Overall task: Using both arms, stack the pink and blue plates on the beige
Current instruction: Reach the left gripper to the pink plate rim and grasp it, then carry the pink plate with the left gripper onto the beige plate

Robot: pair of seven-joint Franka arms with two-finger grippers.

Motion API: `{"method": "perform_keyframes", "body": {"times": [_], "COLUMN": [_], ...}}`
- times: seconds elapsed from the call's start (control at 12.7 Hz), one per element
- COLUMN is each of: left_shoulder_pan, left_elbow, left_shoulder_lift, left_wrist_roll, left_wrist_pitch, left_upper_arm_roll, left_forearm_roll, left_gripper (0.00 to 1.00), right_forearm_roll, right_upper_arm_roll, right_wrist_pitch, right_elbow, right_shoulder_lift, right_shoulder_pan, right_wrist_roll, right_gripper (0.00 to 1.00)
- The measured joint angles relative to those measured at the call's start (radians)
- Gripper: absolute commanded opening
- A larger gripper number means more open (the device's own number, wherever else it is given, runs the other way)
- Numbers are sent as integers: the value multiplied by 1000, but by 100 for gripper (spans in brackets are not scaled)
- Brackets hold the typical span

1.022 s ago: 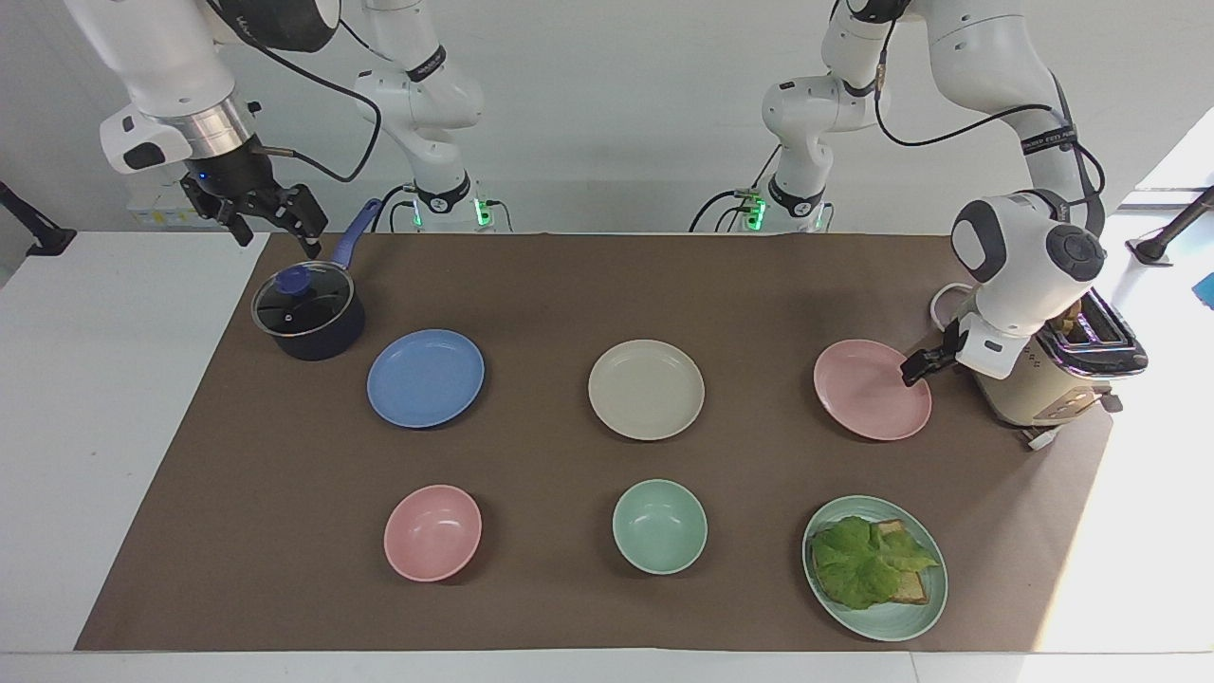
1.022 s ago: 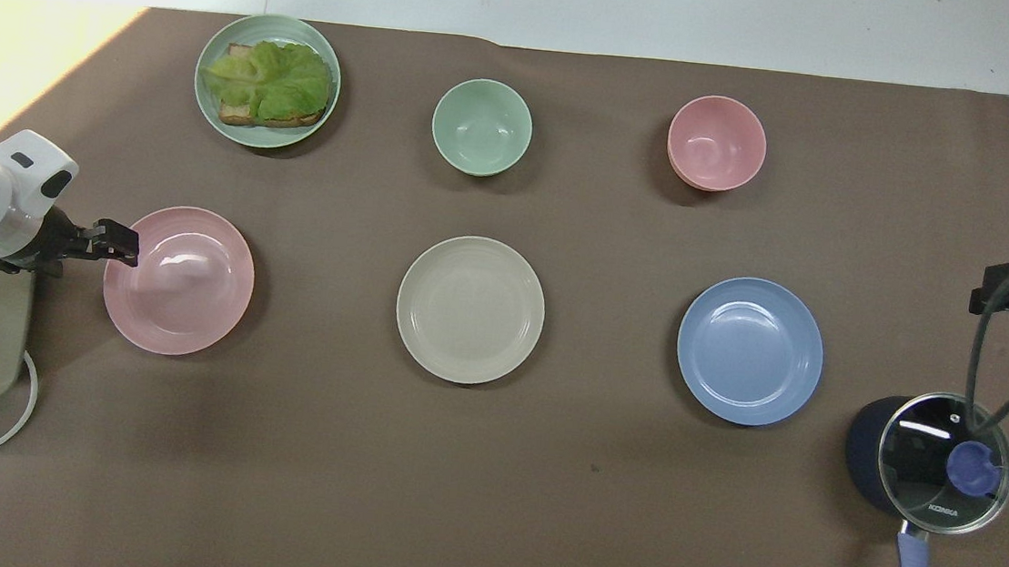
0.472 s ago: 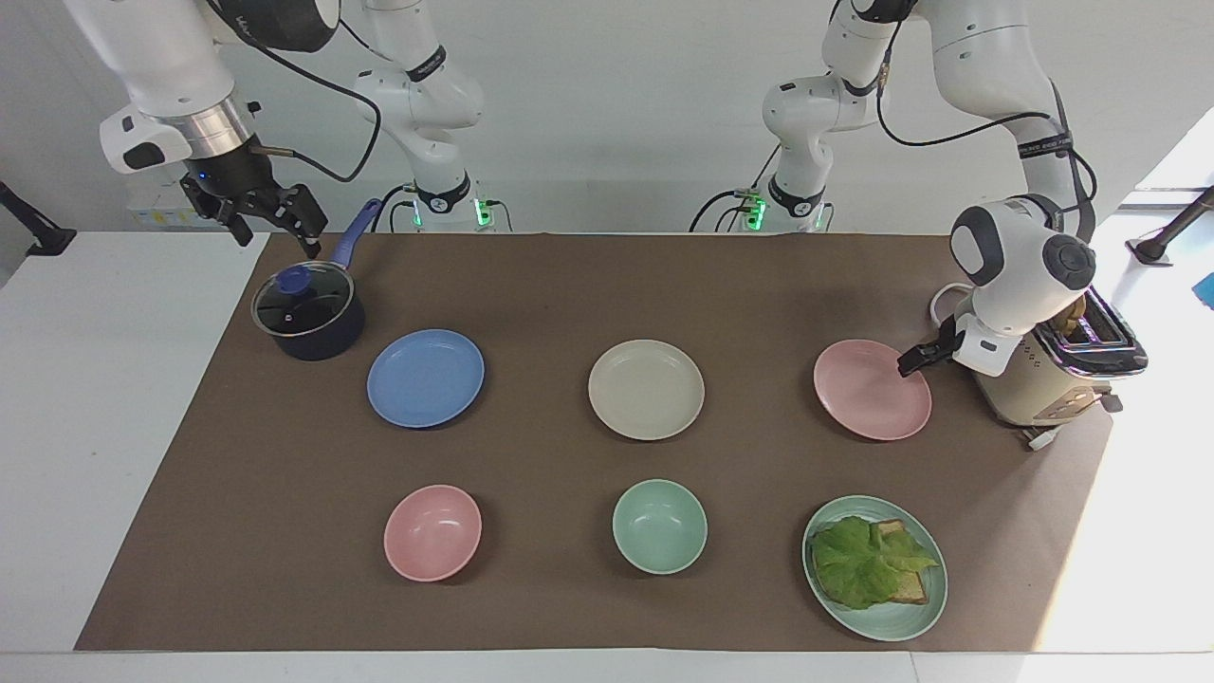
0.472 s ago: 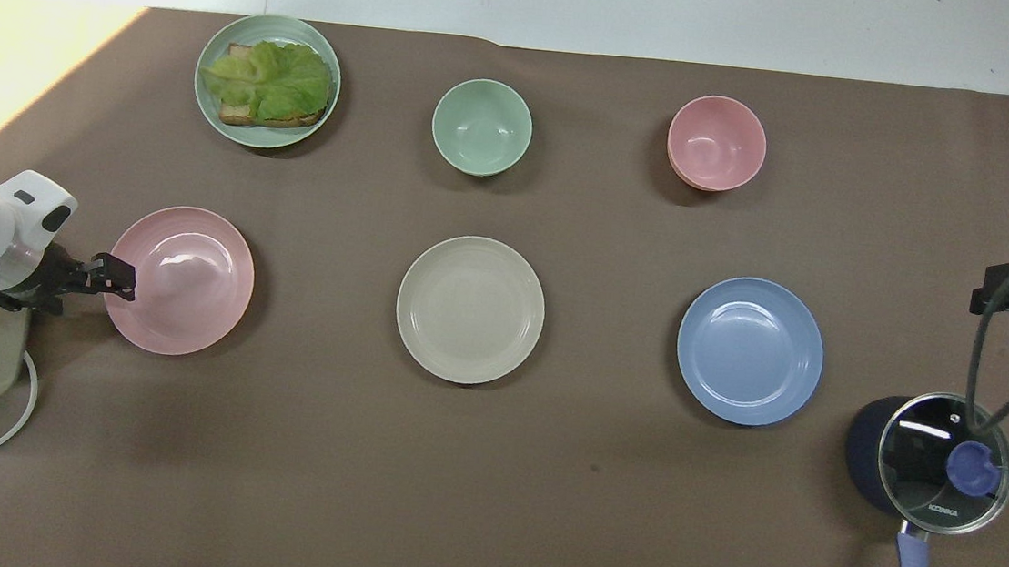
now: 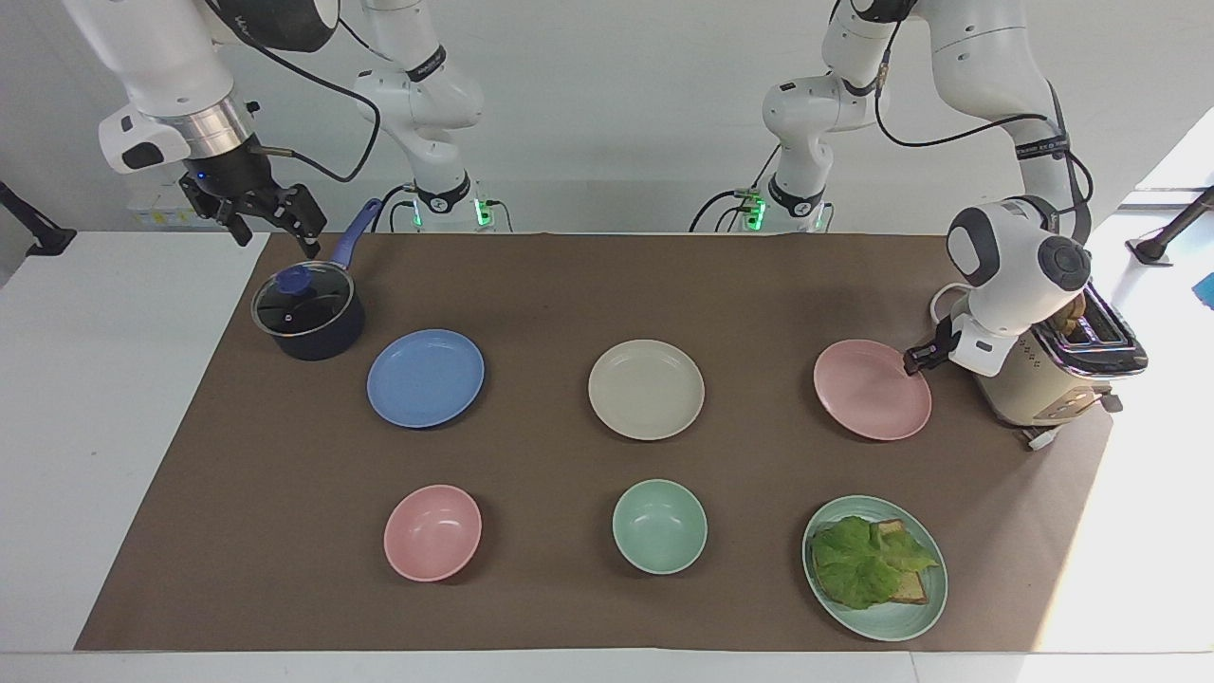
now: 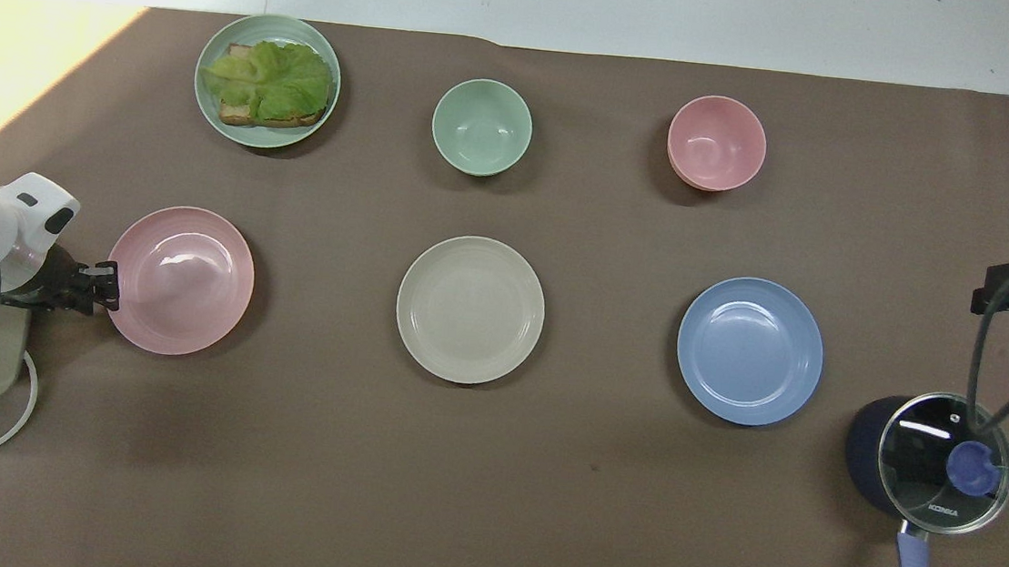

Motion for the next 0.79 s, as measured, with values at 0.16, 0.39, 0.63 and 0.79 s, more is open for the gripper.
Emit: {"method": "perform_keyframes", "body": {"times": [0.16, 0.39, 0.63, 0.79], "left_shoulder_pan": [0, 0, -3, -26], "left_elbow": [4, 40, 171, 263], "left_shoulder_lift": [-2, -27, -45, -54], "left_wrist_roll": [0, 0, 0, -46], "left_wrist_pitch": [-10, -143, -362, -463], "left_upper_arm_roll": [-2, -8, -14, -28], "left_forearm_roll": [-3, -4, -49, -101], "left_gripper": [0, 0, 0, 0], "right_forearm_roll": [0, 0, 0, 0], "right_upper_arm_roll": [0, 0, 0, 0], "right_wrist_pitch": [0, 0, 0, 0], "right_elbow": [0, 0, 0, 0], "right_shoulder_lift": [0, 0, 0, 0], "right_shoulder_pan": [0, 0, 0, 0], "right_wrist_roll": [0, 0, 0, 0], "right_gripper": [100, 100, 100, 100]}}
